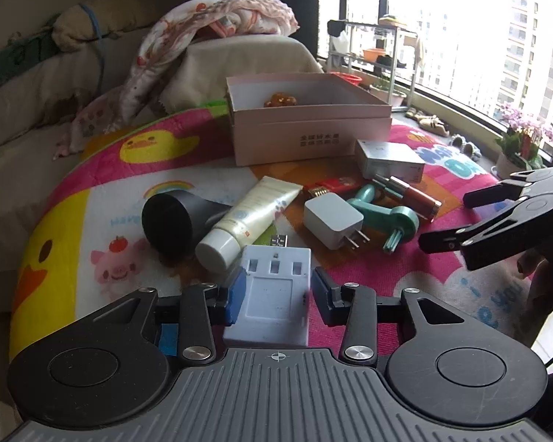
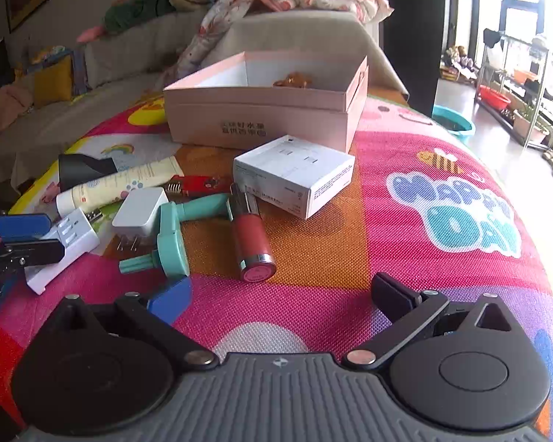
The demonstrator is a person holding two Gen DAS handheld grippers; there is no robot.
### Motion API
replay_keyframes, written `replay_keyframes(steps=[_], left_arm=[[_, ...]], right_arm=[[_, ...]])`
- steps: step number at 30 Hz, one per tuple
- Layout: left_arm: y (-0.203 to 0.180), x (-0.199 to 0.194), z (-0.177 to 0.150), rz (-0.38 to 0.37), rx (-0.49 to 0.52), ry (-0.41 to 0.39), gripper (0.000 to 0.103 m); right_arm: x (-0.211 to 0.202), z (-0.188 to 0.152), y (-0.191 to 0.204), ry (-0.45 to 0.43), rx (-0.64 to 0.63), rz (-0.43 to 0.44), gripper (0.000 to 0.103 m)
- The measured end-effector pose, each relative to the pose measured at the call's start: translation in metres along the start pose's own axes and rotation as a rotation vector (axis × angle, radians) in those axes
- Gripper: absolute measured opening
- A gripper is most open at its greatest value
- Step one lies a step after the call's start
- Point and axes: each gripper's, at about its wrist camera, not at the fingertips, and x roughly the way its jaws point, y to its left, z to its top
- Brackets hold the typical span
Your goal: Organize rigid objects
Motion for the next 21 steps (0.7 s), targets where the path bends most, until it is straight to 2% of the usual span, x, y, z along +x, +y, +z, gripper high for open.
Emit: replay_keyframes(steps=[3, 6, 12, 16, 21], left_arm=[[0.003, -0.007, 0.0, 0.011, -0.016, -0.014, 0.044], [0.009, -0.003, -0.003, 0.023, -0.038, 0.014, 0.044], [0.006, 0.004, -0.003, -0.026, -0.079, 0.023, 0.046], [-0.005, 0.01, 0.001, -0.069, -0.072, 0.026, 0.046], [-0.011, 0.014, 0.002, -0.079, -0.072, 0.029, 0.05]], right_arm=[[0.0, -0.006, 0.005, -0.03, -0.026, -0.021, 0.103], [-0.002, -0.009, 0.003, -0.05, -0.02, -0.017, 0.103], [-0.002, -0.009, 0.004, -0.055, -0.022, -0.026, 0.103], [-0.002, -0.009, 0.004, -0.057, -0.02, -0.026, 0.103], [-0.002, -0.01, 0.004, -0.062, -0.02, -0.03, 0.103]])
